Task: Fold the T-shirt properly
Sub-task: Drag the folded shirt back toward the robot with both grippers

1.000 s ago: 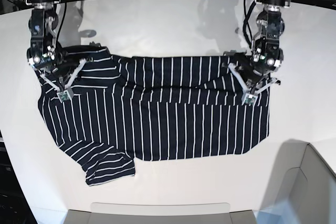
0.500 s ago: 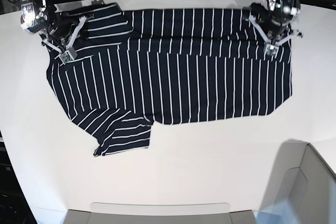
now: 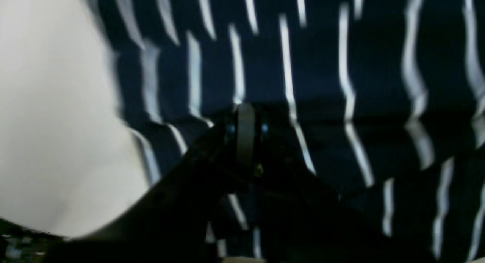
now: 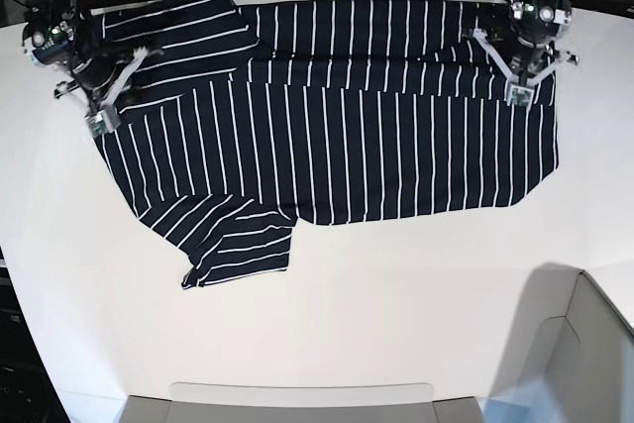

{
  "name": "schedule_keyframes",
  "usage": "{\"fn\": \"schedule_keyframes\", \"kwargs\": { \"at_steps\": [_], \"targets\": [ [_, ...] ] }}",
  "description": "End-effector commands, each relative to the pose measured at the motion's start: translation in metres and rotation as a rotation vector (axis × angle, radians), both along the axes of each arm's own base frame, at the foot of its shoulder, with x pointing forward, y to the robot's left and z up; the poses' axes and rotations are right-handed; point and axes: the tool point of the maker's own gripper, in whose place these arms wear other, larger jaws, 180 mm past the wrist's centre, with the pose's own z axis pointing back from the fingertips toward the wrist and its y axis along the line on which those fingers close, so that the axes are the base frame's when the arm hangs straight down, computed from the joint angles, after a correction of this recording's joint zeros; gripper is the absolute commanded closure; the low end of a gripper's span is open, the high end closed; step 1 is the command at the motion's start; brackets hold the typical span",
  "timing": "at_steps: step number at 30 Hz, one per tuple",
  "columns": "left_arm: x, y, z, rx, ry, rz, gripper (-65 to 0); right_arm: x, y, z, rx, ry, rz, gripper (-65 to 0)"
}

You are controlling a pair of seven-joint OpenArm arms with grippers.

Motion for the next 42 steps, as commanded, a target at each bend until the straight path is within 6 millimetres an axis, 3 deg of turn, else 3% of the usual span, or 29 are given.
{"fn": "schedule_keyframes", "kwargs": {
  "at_steps": [1,5,7,9,14,17,19,23,27,32,34,38,42],
  "targets": [
    [0.017,0.004,0.020,0.026,-0.068,-0.002,0.0,0.015,-0.006,0.024,-0.016,-0.083,-0.001,0.0],
    [0.041,0.004,0.049,0.046,-0.136,0.004,0.0,0.042,-0.017,0.057,-0.043,-0.198,-0.024,0.0],
    [0.047,0.005,0.053,0.046,-0.155,0.005,0.0,0.060,-0.022,0.062,-0.041,-0.222,-0.038,0.0],
    [0.051,0.003,0.055,0.044,-0.164,0.001,0.0,0.089,-0.028,0.063,-0.025,-0.235,-0.049,0.0],
    [0.051,0.001,0.054,0.039,-0.163,-0.005,0.0,0.157,-0.037,0.028,-0.060,-0.134,-0.076,0.0],
    [0.052,0.004,0.055,0.048,-0.165,-0.005,0.0,0.187,-0.018,0.009,-0.090,-0.100,-0.054,0.0],
    [0.055,0.004,0.058,0.050,-0.174,-0.005,0.0,0.194,-0.013,-0.008,-0.124,-0.062,-0.047,0.0],
    [0.061,0.005,0.062,0.050,-0.192,-0.005,0.0,0.190,-0.015,-0.037,-0.184,0.025,-0.062,0.0],
    [0.062,0.005,0.063,0.053,-0.194,-0.006,0.0,0.148,-0.026,-0.058,-0.225,0.104,-0.081,0.0],
    [0.074,0.012,0.074,0.080,-0.223,-0.022,0.0,0.087,-0.037,-0.045,-0.301,0.123,-0.091,0.0],
    [0.080,0.012,0.079,0.079,-0.242,-0.023,0.0,0.078,-0.035,-0.036,-0.311,0.098,-0.086,0.0],
    [0.094,0.011,0.087,0.069,-0.275,-0.014,0.0,0.090,-0.034,-0.008,-0.321,0.007,-0.090,0.0],
    [0.101,0.000,0.087,0.032,-0.296,0.005,0.0,0.125,-0.033,0.034,-0.319,-0.117,-0.104,0.0]
  ]
}}
